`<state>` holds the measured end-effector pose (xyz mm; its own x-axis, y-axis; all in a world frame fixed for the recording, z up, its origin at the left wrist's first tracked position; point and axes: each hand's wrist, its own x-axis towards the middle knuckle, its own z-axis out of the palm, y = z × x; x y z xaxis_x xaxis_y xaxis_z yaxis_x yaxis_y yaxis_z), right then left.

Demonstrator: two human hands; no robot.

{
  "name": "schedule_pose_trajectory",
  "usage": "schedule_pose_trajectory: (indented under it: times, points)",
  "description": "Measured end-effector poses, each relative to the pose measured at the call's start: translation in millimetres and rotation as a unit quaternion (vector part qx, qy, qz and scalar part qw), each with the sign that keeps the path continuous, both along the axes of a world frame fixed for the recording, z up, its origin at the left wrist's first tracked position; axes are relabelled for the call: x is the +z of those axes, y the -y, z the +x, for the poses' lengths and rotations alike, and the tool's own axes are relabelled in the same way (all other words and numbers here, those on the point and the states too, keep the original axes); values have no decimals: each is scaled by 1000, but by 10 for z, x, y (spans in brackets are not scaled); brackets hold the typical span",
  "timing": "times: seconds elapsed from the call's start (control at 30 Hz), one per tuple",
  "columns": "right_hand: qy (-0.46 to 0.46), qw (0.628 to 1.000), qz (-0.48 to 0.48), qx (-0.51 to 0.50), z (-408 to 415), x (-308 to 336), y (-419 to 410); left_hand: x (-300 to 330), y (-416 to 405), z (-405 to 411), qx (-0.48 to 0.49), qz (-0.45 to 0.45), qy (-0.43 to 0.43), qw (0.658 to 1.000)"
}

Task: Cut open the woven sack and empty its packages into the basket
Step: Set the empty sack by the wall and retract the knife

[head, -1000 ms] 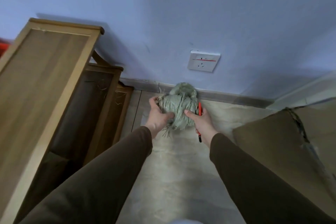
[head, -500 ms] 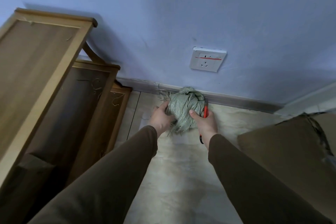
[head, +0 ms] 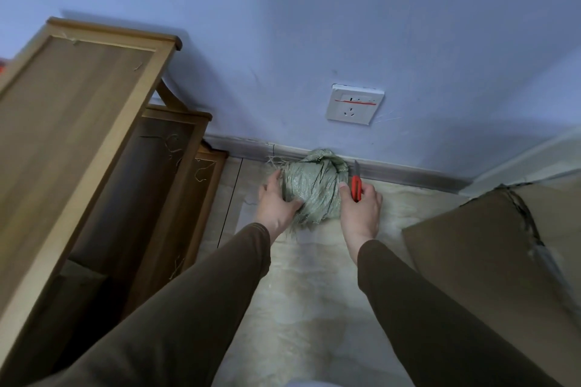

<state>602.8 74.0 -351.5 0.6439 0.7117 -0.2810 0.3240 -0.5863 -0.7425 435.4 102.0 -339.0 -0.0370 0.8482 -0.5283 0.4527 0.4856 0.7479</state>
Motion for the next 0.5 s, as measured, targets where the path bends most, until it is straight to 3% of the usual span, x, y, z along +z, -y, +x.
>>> schedule_pose_trajectory:
  times: [0.2, 0.3, 0.5]
  points:
    - [-8, 999, 30, -13, -163, 295, 126, 264, 144, -80, 13, 10, -1, 1000]
    - [-102, 993, 50, -36, -344, 594, 233, 582, 297, -94, 23, 19, 10, 1000]
    - [-301, 951, 29, -69, -799, 1612, 396, 1568, 725, -210, 63, -5, 138, 988]
